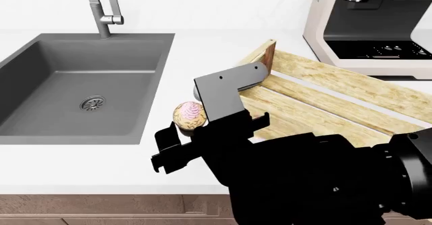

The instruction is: Move the fresh-baked cupcake off the tray onto the counter, and place the bowl used for mixing into the sink.

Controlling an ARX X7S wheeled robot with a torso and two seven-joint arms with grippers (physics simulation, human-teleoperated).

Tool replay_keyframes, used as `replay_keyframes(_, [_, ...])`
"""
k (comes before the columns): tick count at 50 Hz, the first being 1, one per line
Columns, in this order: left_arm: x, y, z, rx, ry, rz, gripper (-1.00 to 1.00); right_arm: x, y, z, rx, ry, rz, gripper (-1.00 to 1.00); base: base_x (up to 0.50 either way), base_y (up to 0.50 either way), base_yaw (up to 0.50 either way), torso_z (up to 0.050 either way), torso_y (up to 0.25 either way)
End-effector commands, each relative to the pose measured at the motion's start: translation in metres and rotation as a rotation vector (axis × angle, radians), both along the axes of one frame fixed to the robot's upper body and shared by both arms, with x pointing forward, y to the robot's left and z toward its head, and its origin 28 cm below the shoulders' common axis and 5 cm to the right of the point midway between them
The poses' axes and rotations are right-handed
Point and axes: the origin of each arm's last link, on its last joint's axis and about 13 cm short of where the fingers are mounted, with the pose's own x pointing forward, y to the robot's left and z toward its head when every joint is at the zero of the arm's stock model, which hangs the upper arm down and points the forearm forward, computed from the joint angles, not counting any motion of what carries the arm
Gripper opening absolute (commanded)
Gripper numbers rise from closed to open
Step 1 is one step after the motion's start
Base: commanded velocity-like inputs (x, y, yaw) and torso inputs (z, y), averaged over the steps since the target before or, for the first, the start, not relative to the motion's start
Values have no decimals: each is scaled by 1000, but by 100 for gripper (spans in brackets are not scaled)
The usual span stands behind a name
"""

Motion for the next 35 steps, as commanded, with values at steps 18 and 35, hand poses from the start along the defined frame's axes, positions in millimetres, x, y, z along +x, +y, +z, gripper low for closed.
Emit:
replay_keyframes(18, [0,0,1,0,1,0,100,3,2,-11,-19,28,14,-100,0,0,0,0,0])
replay_keyframes(35, [0,-1,0,1,0,-1,100,5,2,-16,-27,46,11,-100,0,0,0,0,1])
